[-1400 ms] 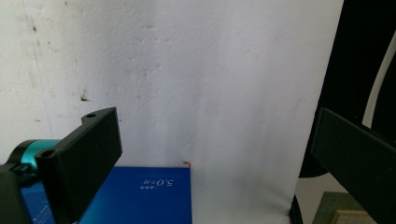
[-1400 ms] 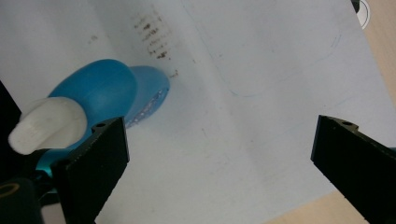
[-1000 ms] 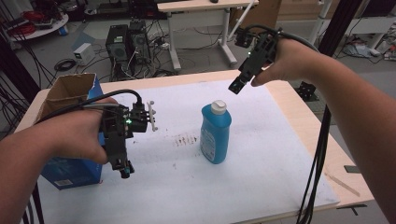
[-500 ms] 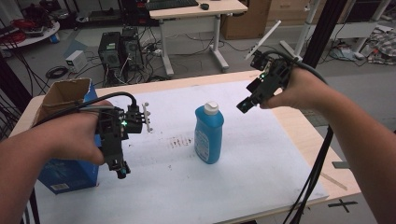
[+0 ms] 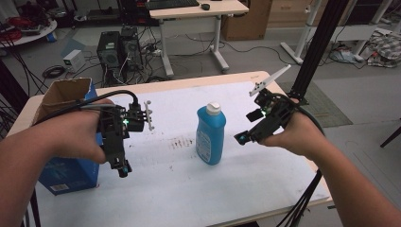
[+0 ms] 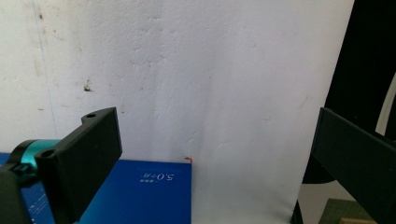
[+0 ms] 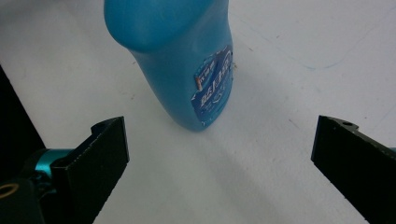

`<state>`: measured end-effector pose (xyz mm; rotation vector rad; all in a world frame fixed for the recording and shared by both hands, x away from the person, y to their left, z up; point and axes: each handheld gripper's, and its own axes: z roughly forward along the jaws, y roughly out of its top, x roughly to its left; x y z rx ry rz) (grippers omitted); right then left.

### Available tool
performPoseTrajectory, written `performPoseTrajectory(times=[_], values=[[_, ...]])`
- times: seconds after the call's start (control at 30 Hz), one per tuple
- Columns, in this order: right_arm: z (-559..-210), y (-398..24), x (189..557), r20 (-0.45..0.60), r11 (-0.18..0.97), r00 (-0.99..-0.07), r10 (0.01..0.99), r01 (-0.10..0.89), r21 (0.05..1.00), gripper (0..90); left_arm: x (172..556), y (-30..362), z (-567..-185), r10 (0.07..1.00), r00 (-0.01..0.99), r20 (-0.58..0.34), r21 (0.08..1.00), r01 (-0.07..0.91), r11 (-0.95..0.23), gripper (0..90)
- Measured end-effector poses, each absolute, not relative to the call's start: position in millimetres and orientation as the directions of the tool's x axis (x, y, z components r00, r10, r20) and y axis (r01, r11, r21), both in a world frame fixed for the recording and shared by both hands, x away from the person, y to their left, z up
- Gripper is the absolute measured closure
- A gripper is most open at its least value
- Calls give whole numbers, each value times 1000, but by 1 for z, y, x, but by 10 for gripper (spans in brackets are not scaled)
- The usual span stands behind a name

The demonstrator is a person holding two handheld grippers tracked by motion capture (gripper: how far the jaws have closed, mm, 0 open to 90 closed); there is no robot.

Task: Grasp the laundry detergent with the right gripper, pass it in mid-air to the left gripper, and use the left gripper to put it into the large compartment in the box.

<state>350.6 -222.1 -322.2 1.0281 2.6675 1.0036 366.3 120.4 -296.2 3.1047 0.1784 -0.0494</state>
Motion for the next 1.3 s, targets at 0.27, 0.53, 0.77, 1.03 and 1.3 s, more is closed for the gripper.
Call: performPoseTrajectory(times=[0.27,0.53,0.77,1.03,1.3], values=[[-343,-211,345,133,536,-760,637,560,632,31,368,124,-297,124,992,-33,32,125,-992,17],[-359,-202,343,152,514,-749,645,573,639,30,368,123,-296,120,992,-37,41,121,-992,17],[-377,-192,336,162,420,-694,701,586,693,30,370,124,-297,121,992,-36,37,122,-992,17],[-395,-182,332,174,311,-645,744,566,763,30,371,126,-297,122,992,-39,37,123,-992,18],[-407,-171,329,186,241,-615,767,543,804,30,371,127,-298,126,991,-39,36,128,-991,18]])
